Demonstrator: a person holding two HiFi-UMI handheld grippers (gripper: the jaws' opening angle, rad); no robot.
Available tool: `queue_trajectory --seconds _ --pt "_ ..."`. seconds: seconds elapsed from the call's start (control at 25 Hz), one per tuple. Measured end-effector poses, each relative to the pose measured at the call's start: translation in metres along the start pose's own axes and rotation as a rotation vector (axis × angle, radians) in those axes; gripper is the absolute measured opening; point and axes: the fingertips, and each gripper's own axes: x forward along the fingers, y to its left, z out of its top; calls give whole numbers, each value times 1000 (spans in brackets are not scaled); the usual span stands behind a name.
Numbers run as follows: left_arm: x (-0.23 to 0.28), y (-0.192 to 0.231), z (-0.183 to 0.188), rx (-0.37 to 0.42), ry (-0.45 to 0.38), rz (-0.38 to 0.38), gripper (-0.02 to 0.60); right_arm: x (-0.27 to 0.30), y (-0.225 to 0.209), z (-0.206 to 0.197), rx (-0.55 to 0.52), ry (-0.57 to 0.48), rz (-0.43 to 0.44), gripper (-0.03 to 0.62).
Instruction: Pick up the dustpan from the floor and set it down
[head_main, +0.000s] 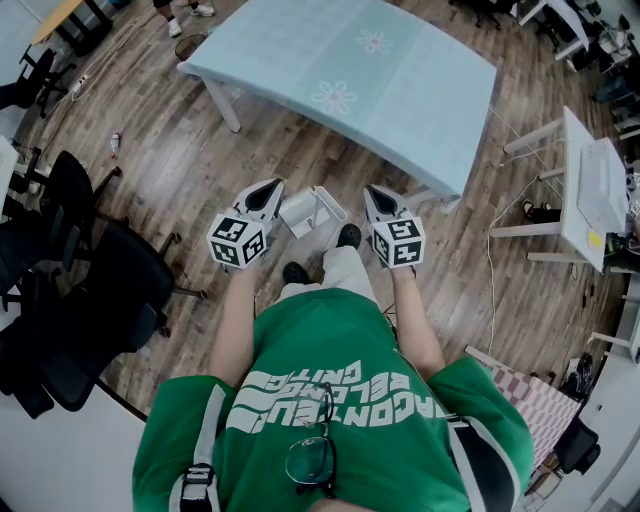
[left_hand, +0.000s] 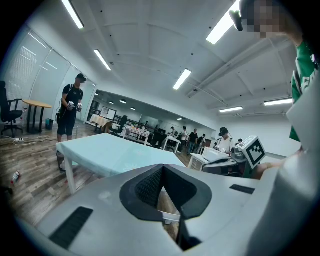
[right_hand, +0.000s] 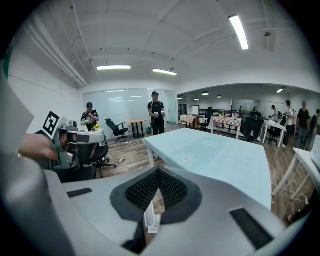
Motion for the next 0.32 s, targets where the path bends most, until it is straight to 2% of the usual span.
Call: queue_trajectory --seconds 0.32 --pt "6 -4 0 -3 -3 -3 3 0 -5 -2 -3 2 4 8"
